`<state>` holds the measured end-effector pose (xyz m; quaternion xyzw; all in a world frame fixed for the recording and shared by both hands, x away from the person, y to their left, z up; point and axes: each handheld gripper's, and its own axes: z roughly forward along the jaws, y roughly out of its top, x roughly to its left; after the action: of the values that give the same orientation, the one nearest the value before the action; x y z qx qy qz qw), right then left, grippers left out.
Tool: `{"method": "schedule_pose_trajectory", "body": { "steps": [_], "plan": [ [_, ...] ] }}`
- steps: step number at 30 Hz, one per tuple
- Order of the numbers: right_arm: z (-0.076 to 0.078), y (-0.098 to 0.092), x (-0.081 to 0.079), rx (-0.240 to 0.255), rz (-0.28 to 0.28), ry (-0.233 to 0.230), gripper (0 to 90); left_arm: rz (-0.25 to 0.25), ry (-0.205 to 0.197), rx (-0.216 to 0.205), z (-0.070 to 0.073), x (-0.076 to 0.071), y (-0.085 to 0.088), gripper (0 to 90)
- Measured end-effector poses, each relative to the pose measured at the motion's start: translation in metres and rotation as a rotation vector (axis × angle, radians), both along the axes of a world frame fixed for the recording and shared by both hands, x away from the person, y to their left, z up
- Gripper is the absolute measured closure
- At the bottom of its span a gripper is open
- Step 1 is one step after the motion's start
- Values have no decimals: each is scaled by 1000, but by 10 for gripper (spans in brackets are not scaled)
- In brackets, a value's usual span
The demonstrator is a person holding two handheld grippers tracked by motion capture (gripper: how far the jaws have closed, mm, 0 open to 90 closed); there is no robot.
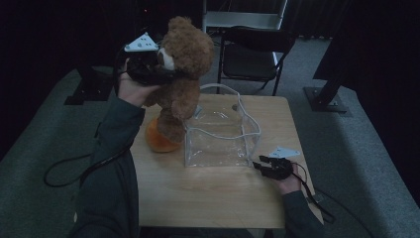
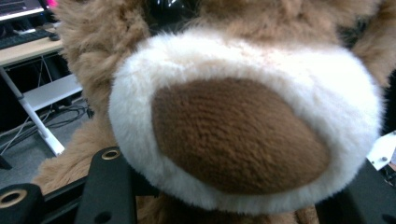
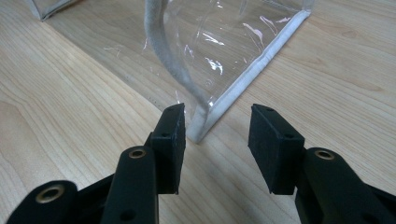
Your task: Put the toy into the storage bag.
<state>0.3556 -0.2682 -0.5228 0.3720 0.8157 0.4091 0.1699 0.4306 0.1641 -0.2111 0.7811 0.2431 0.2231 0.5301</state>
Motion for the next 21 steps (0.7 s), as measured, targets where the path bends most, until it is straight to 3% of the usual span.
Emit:
{"method": "schedule_pose_trajectory", "body": {
  "steps": [17, 18, 21],
  "plan": [
    [-1, 0, -1, 1, 2, 6, 555, 141, 2, -91, 7, 4, 1, 439],
    [-1, 0, -1, -1, 1, 7, 555, 177, 5, -112, 8, 5, 2, 439],
    [-1, 0, 0, -1, 1, 7, 555, 209, -5, -146, 9, 6, 3, 439]
  ]
}}
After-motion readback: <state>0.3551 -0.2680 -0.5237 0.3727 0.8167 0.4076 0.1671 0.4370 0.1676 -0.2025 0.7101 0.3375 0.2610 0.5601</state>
